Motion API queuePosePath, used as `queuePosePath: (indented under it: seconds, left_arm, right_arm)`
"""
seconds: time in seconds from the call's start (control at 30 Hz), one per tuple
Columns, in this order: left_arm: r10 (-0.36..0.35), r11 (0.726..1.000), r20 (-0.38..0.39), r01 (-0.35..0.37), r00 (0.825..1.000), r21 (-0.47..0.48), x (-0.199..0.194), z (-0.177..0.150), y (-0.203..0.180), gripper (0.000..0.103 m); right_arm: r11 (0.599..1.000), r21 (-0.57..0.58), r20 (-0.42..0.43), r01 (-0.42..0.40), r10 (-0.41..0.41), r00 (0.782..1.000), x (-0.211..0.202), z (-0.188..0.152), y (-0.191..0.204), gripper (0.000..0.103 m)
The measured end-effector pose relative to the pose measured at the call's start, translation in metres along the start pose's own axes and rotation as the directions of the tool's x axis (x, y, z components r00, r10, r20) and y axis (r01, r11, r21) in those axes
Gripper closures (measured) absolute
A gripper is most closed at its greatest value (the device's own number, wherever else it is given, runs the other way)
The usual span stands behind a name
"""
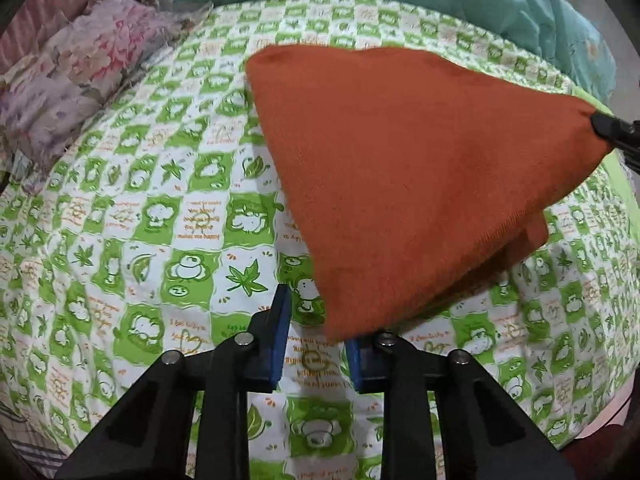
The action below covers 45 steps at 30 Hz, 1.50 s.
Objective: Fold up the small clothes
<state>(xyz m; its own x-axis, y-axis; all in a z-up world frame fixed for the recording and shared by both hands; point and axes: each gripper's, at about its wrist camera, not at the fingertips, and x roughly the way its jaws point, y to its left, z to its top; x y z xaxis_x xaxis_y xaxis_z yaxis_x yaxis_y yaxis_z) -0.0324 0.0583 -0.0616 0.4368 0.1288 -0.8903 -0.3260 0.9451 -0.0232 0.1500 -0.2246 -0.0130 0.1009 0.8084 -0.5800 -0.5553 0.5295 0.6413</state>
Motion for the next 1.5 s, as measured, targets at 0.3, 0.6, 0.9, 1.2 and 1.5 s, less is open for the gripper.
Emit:
queuePosePath:
  seconds: [0.3,0.6,0.9,1.2,1.5]
  left_arm:
    - [-0.033,0.999,-0.084,0.033,0.996,-0.006,0.026,-0.008,-0.004,0.091]
    - [-0.115,0.991,-0.132,0.103,0.985,-0.089,0.030,-0.005,0.015,0.087]
    - [-0.243,0.970,-0.109,0.241,0.964,-0.034,-0.034,-0.004,0.026,0.084]
    - [-0.284,0.959,-0.045,0.284,0.958,-0.015,-0.026,0.040,0.006,0.072]
    - [-0.244,0.962,-0.044,0.236,0.969,-0.135,0.006,0.063,0.027,0.065]
  right_arm:
    - [0.962,-0.064,-0.201,0.264,-0.272,0.941,0.065,-0.047,-0.049,0.099]
    - [0.958,0.008,-0.213,0.287,-0.278,0.936,0.072,-0.048,-0.061,0.096]
    - [0.945,0.034,-0.151,0.326,-0.317,0.936,0.026,-0.036,-0.049,0.082]
    - [0.972,-0.061,-0.065,0.226,-0.229,0.971,0.048,0.003,-0.004,0.082]
    - [0.963,-0.039,-0.058,0.266,-0.268,0.962,0.084,0.039,-0.022,0.056]
